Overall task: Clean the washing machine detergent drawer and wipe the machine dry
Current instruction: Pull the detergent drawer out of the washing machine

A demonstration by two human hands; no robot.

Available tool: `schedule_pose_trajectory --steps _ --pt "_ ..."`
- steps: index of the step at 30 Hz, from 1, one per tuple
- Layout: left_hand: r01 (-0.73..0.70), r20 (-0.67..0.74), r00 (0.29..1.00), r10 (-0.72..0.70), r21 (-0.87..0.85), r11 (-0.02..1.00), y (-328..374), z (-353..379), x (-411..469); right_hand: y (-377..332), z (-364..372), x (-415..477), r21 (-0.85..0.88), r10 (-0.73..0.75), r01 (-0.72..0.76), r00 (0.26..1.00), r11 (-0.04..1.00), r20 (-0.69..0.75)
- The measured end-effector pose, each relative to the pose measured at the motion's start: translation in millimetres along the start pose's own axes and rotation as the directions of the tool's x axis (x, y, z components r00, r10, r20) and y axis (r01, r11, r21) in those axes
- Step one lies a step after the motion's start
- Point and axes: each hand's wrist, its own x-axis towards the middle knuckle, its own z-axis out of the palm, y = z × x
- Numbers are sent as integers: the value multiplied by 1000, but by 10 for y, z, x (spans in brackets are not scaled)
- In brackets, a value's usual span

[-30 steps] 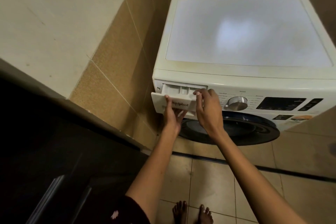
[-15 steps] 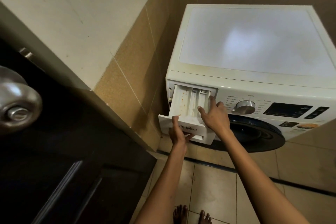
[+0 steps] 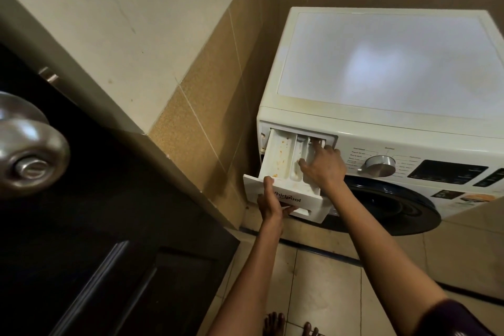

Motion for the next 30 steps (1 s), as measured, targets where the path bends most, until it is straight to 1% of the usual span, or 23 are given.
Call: schedule_pose_trajectory --steps 8,12,19,22,25,27,30 --pt "14 -8 1000 -14 6 1000 -68 -93 -67 -60 46 -89 110 44 -46 999 993 23" --pt "13 -4 1000 -13 4 1000 -129 -229 -170 -47 109 -264 143 47 -53 998 988 41" --pt "15 -53 999 -13 31 999 -292 -587 -362 -71 240 -743 211 68 -75 997 975 41" --pt "-1 -41 999 3 43 999 -332 -712 -441 -101 263 -932 239 70 -72 997 968 15" --pt "-61 -26 998 62 54 997 -309 -804 -577 -134 205 -1089 263 65 -55 998 963 -27" --pt "-107 -12 994 108 45 993 -269 -830 -691 -153 113 -1162 242 44 -30 998 970 -50" --pt "-129 35 991 128 21 991 -156 -789 -839 -173 -130 -1227 181 13 5 995 983 -97"
